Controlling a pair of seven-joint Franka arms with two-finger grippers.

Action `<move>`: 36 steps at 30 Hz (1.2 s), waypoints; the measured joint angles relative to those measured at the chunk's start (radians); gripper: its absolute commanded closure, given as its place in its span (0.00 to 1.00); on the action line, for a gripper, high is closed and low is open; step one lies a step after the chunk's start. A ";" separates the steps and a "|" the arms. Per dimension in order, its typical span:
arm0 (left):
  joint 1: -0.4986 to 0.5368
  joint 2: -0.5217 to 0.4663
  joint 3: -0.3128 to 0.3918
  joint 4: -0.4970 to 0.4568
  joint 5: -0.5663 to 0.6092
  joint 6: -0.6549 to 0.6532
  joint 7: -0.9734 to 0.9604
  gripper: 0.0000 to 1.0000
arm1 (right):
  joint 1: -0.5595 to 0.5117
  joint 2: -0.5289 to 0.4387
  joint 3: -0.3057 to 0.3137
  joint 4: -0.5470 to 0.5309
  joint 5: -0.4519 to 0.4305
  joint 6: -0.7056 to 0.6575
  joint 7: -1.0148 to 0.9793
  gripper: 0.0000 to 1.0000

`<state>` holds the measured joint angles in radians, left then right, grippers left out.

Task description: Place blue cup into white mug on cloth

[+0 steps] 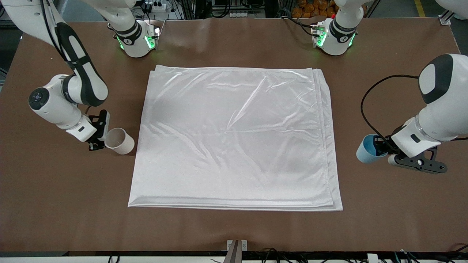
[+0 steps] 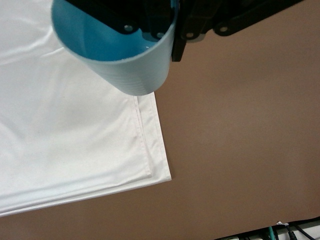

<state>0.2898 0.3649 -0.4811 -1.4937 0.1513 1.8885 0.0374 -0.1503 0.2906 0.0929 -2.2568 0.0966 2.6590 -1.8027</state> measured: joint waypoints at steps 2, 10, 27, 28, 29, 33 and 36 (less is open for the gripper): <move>0.000 0.000 0.000 0.000 0.000 0.000 0.000 1.00 | 0.033 -0.001 0.001 0.004 0.000 0.000 0.041 1.00; 0.000 0.001 0.000 0.000 -0.001 0.000 0.000 1.00 | 0.146 -0.002 0.004 0.044 0.001 -0.047 0.192 1.00; -0.010 0.002 -0.035 0.006 -0.026 0.000 -0.020 1.00 | 0.399 -0.025 0.005 0.134 -0.005 -0.194 0.539 1.00; -0.010 0.002 -0.048 0.007 -0.027 0.000 -0.022 1.00 | 0.415 -0.025 0.005 0.134 -0.008 -0.194 0.560 1.00; -0.010 0.002 -0.061 0.009 -0.027 0.000 -0.025 1.00 | 0.430 -0.025 0.005 0.136 -0.013 -0.194 0.582 1.00; -0.017 0.001 -0.114 0.020 -0.028 -0.003 -0.060 1.00 | 0.491 -0.025 0.005 0.145 -0.038 -0.194 0.674 1.00; -0.033 0.001 -0.145 0.027 -0.027 -0.007 -0.098 1.00 | 0.535 -0.023 0.005 0.152 -0.064 -0.197 0.746 1.00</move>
<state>0.2565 0.3655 -0.6258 -1.4671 0.1238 1.8812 -0.0604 0.3849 0.2677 0.0979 -2.1046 0.0329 2.4622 -1.0563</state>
